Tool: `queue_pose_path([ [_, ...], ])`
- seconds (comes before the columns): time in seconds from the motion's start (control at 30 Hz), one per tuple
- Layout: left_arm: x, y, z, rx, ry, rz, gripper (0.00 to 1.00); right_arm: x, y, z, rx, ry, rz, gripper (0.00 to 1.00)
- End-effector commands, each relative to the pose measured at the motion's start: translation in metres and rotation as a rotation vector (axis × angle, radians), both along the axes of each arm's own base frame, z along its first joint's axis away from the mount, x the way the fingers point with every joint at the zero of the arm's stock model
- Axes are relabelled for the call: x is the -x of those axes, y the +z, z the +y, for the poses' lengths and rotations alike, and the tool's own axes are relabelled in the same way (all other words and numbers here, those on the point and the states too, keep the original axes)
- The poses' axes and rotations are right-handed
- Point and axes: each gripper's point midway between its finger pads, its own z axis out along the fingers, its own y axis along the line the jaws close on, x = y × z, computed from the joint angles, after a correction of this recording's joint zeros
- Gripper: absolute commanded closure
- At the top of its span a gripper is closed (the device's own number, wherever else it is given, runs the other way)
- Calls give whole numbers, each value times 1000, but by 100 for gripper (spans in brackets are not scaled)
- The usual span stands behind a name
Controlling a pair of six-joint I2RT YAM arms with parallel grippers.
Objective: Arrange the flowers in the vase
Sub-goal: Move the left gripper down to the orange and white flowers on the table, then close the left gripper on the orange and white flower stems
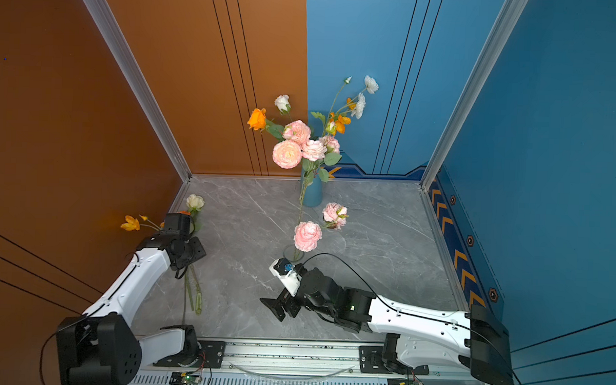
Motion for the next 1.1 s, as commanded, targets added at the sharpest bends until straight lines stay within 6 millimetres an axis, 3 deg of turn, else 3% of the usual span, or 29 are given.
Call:
queue_pose_path([
  [0.0, -2, -20, 8, 19, 41, 46, 41, 5, 10, 15, -70, 44, 22, 0],
  [0.23, -7, -51, 40, -19, 156, 103, 34, 5, 2, 23, -56, 57, 36, 0],
  [0.37, -14, -66, 41, 10, 160, 113, 32, 3, 4, 23, -57, 56, 31, 0],
  [0.53, -42, -88, 9, 141, 22, 105, 31, 1, 3, 16, -47, 42, 26, 0],
  [0.83, -103, -80, -80, 91, -286, 5, 33, -6, 8, 8, -49, 14, 19, 0],
  [1.07, -92, -77, -67, 75, -168, 30, 39, -6, 7, 5, -39, 6, 20, 0],
])
